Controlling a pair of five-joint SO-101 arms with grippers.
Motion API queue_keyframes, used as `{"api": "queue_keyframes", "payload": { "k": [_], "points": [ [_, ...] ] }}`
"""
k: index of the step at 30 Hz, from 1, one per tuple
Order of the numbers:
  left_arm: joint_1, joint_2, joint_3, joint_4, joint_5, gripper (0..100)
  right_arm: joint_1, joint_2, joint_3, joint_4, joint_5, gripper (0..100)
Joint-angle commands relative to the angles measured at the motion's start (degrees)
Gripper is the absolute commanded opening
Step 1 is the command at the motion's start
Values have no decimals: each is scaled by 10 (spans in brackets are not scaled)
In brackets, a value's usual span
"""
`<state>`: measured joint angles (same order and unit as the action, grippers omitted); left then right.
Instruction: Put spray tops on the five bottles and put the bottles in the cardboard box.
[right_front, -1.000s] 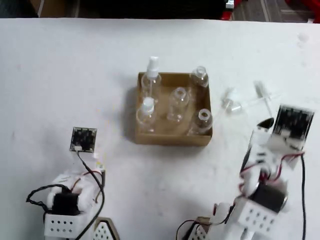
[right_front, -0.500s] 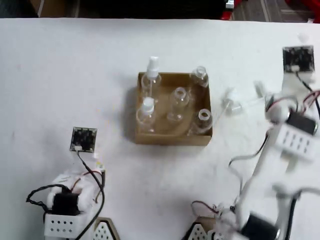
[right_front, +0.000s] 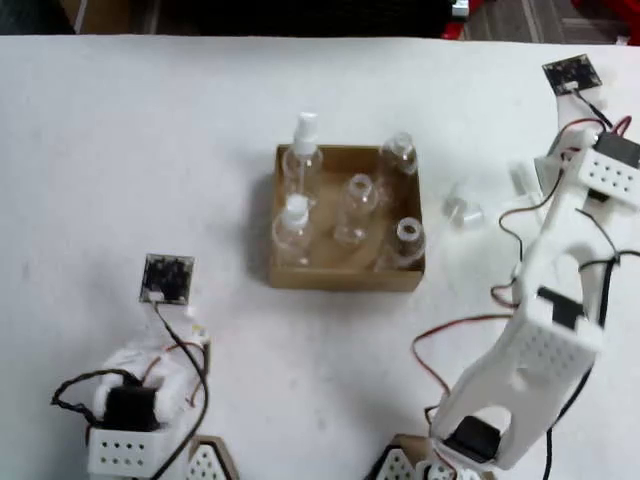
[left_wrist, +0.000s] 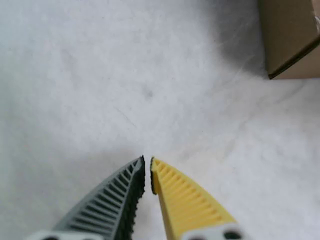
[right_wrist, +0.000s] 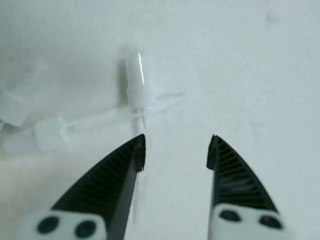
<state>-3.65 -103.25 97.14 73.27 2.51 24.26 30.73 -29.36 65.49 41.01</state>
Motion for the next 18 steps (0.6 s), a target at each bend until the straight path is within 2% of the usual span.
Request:
{"api": "queue_keyframes", "payload": {
  "k": [1, 9, 18],
  "points": [
    [7, 0, -1, -2, -6, 24, -23, 120, -170, 19, 40, 176],
    [7, 0, -1, -2, -6, 24, -58, 279, -383, 63, 53, 177],
    [7, 0, -1, -2, -6, 24, -73, 398, -507, 60, 53, 176]
  ]
}}
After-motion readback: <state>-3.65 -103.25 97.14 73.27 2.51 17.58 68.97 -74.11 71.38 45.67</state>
